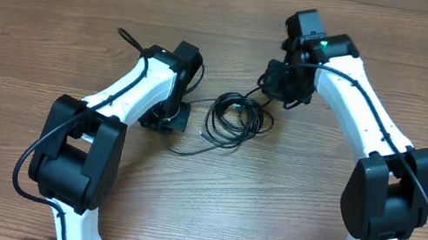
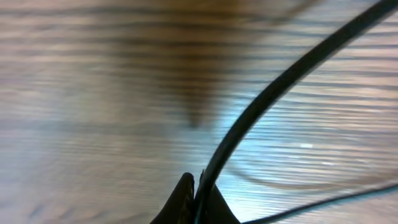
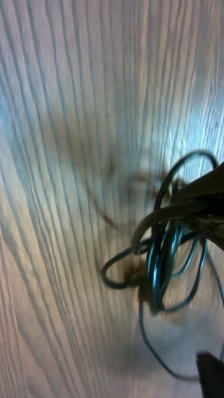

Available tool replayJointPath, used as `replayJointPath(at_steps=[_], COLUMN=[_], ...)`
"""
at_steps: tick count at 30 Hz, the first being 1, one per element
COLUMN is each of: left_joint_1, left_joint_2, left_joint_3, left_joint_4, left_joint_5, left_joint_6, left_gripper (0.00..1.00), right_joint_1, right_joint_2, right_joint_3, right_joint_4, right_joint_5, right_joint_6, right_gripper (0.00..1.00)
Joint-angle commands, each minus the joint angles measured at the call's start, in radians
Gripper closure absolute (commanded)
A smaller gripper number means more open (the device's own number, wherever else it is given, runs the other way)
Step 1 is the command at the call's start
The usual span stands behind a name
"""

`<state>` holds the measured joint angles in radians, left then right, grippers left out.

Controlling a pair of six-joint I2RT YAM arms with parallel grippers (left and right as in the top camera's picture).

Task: Untangle cables
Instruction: 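Pull the held cables apart, left gripper left and right gripper right, then stretch the cable wide by moving both grippers outward to the sides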

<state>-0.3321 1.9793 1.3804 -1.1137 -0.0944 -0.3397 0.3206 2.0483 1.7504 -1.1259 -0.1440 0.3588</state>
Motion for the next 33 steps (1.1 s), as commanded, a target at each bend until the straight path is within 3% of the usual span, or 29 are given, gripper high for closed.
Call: replayJointPath(at_steps=[1, 9, 16, 23, 33], left_joint_1=[0.027, 0.182, 0.417, 0.596, 0.668], left_joint_2=[-0.01, -0.01, -0.01, -0.01, -0.01], left_joint_3=[-0.006, -0.006, -0.006, -0.013, -0.069], left_joint_4=[-0.033, -0.092, -0.097, -0.092, -0.027], left_joint_5=[-0.153, -0.17, -0.04, 0.031, 0.04], left_joint_6=[-0.1, -0.17, -0.183, -0.27, -0.27], left_gripper=[0.96, 0.96, 0.96, 0.96, 0.96], right_joint_1=[-0.031, -0.081, -0.089, -0.092, -0.18], right_joint_2=[-0.036, -0.036, -0.036, -0.036, -0.036], right_joint_3=[0.025, 0.025, 0.024, 0.024, 0.023], right_joint_4=[-0.019, -0.045, -0.05, -0.051, -0.016], right_joint_5=[0.096, 0.151, 0.156, 0.318, 0.422], right_joint_6=[-0.02, -0.019, -0.019, -0.018, 0.035], right_gripper=[0.96, 0.96, 0.96, 0.96, 0.96])
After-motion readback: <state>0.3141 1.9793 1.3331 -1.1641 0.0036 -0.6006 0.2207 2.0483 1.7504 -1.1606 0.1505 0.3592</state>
